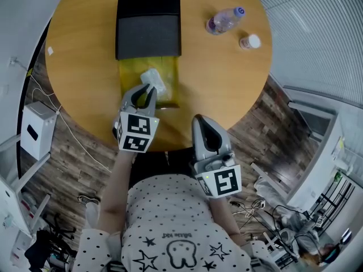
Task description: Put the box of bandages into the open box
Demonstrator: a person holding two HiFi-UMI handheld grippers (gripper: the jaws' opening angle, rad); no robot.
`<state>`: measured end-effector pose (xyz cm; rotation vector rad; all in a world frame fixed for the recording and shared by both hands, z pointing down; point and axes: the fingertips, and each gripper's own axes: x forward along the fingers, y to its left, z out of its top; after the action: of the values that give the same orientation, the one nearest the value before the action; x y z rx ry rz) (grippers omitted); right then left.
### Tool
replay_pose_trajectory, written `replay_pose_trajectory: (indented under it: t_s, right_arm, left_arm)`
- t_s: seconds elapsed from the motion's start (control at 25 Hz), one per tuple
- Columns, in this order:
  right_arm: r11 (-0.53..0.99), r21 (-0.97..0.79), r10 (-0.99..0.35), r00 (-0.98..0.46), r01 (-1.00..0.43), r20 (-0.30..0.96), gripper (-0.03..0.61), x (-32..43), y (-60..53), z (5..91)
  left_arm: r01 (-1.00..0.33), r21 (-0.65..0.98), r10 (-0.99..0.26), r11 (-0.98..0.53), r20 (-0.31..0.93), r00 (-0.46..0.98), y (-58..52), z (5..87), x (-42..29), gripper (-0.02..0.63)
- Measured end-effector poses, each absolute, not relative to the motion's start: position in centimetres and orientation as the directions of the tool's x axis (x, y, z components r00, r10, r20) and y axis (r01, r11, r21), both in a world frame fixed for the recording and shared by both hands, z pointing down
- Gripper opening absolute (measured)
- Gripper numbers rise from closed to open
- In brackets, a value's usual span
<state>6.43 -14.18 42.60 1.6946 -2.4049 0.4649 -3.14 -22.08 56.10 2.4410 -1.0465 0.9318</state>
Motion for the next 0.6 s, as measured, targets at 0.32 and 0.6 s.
replay_pose_trajectory:
  t_s: [0.32,0.6]
  right_arm:
    - [0.318,-0.154,-0.892,-0.35,-0.936,0.286,0.005,6.7,-13.8,41.8]
    - [0.34,-0.142,-0.894,-0.367,-0.929,0.258,0.005,6.8,-13.2,40.4]
  left_arm:
    - [-0.754,-0.011,-0.582,-0.657,0.643,0.498,-22.7,54.1,-3.5,0.013]
    - [-0.795,-0.061,-0.68,-0.604,0.56,0.474,-23.1,50.4,-4.4,0.011]
